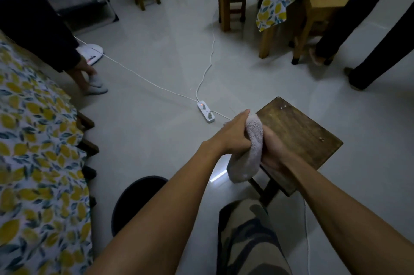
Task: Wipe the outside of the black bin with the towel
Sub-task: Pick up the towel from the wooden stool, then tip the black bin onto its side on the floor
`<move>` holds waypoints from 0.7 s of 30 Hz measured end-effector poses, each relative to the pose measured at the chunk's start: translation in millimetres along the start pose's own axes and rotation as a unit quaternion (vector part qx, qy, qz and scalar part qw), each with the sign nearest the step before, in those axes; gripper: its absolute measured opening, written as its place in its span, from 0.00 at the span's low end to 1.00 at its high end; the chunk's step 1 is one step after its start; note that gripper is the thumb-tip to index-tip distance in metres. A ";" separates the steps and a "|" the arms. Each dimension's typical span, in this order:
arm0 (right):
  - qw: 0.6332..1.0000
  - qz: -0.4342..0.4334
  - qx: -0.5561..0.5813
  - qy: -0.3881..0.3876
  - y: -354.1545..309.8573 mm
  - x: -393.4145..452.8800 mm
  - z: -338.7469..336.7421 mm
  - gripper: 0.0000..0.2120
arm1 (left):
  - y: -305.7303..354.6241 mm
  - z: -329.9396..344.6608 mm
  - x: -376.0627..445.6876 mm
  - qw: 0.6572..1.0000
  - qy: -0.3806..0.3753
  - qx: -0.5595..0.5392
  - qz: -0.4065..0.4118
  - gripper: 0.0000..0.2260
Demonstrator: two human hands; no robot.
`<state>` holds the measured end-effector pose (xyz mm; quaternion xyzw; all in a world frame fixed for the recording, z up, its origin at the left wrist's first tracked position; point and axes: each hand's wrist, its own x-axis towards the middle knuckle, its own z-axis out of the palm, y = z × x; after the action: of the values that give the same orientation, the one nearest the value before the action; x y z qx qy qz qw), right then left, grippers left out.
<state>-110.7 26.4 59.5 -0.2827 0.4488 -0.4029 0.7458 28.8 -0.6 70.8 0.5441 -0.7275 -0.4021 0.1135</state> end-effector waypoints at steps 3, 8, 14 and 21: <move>0.996 0.003 0.090 -0.021 8.3 -12.3 28.7 0.32 | 1.2 -18.3 -27.7 1.000 0.005 0.011 -0.020 0.35; 0.985 -0.020 0.163 -0.046 37.1 -18.5 60.5 0.33 | -16.4 -41.8 -81.5 0.997 0.072 0.028 -0.002 0.21; 0.986 0.060 0.151 -0.039 97.7 1.5 77.5 0.27 | -112.3 -53.5 -112.9 0.970 0.150 0.111 -0.153 0.17; 0.973 0.149 0.174 0.009 170.9 41.4 71.6 0.22 | -231.1 -3.1 -99.8 0.921 0.055 0.167 -0.349 0.16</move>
<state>24.2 83.4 -61.4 -0.0747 0.4156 -0.3620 0.8311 230.6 66.7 -63.8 0.7956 -0.5411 -0.2584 -0.0865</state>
